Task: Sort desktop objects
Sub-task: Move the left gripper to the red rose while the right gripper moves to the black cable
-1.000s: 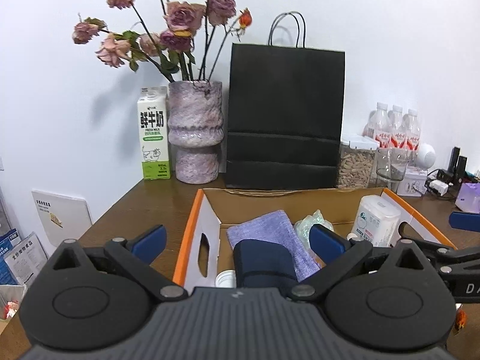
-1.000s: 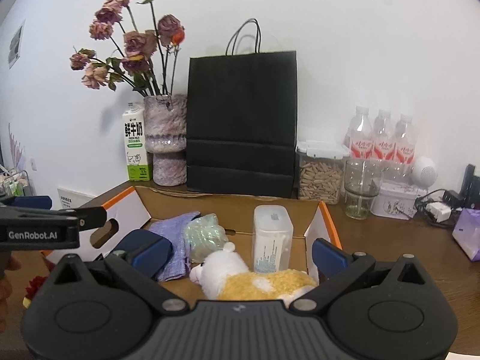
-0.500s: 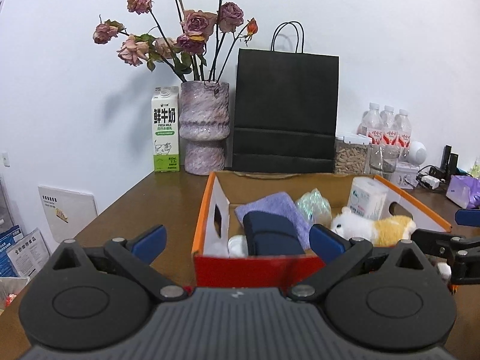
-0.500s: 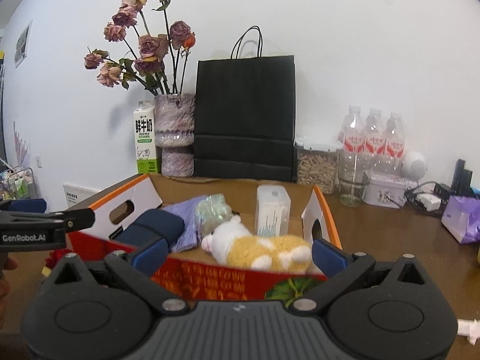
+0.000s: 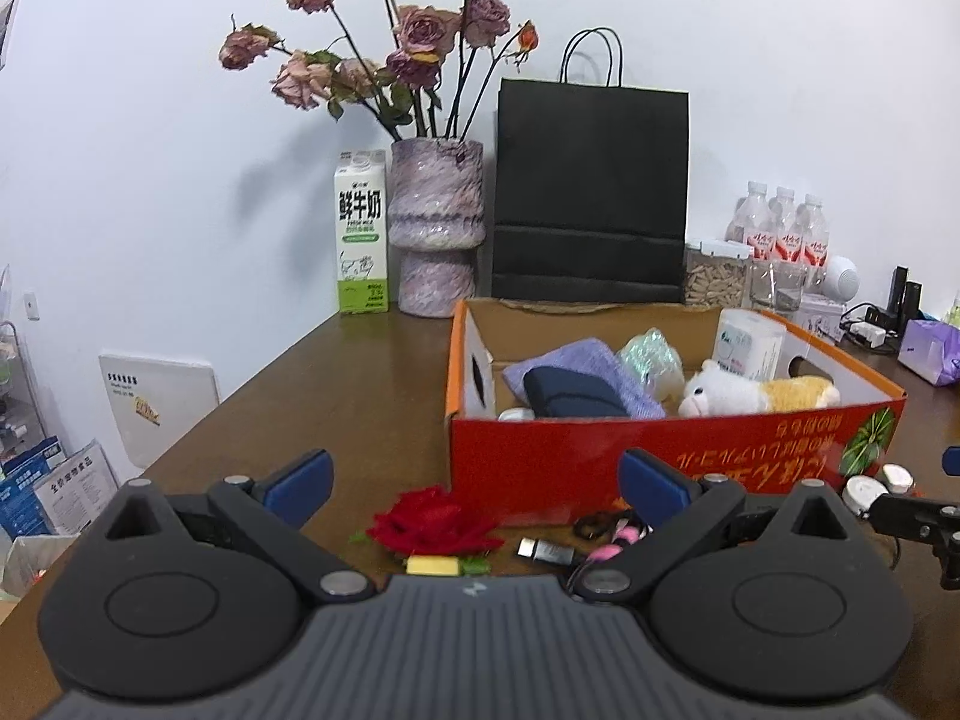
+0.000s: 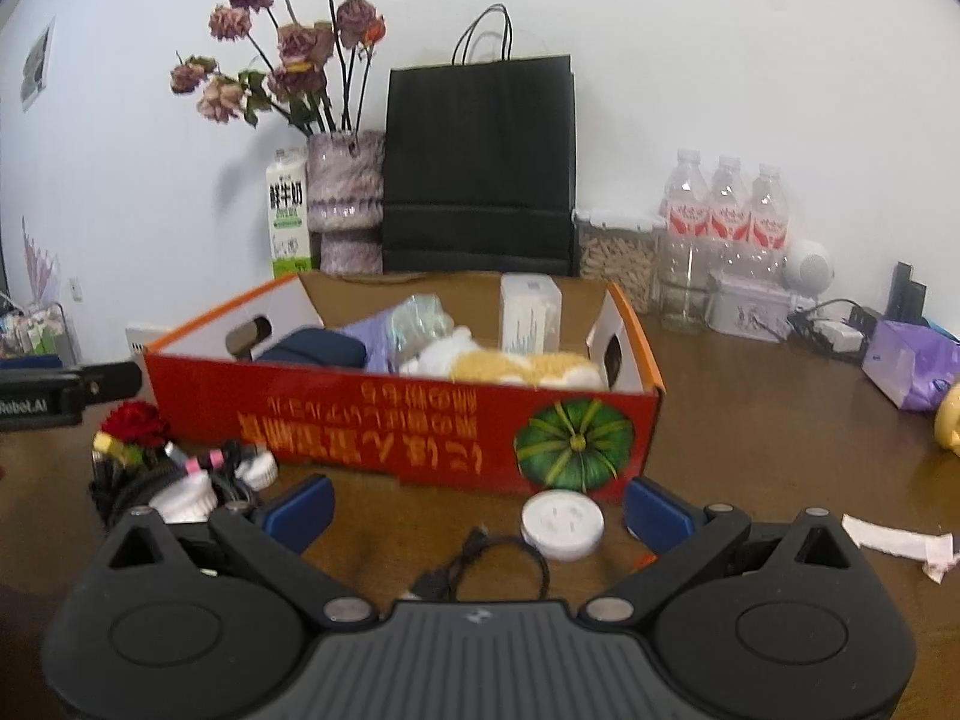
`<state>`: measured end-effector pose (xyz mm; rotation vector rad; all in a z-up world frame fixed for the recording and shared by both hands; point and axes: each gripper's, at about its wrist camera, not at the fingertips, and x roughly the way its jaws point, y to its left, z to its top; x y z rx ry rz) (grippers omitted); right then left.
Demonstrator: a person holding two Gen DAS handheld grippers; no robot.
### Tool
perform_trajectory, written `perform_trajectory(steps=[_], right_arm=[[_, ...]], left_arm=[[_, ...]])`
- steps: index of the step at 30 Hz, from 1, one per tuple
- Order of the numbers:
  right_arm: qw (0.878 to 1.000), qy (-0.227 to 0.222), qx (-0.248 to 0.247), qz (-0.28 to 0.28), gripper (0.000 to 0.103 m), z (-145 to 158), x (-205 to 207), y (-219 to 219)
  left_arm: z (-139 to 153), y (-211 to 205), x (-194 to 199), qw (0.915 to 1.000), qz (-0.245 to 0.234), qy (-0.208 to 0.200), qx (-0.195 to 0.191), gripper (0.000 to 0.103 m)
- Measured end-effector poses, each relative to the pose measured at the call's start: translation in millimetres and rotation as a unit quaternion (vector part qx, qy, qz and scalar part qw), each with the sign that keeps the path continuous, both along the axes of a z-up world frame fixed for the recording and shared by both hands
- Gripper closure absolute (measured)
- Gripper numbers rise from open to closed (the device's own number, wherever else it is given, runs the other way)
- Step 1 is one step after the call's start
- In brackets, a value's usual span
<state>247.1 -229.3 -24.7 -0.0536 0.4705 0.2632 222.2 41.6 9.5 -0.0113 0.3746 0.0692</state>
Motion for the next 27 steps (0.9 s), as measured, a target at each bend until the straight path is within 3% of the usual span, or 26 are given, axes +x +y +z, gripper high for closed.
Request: perform_trajectory(steps=[14, 27], right_arm=[[0.999, 0.018, -0.02, -0.02, 0.0, -12.4, -15.9, -8.4], [0.998, 0.039, -0.012, -0.042, 0.0, -16.4, -14.0, -21.6]], left_arm=[[-14.1, 9.8, -20.5, 0.9997, 0.001, 0.008, 0.023, 0.0], [-15.0, 19.9, -18.8, 0.9995, -0.001, 0.03, 0.014, 0.0]])
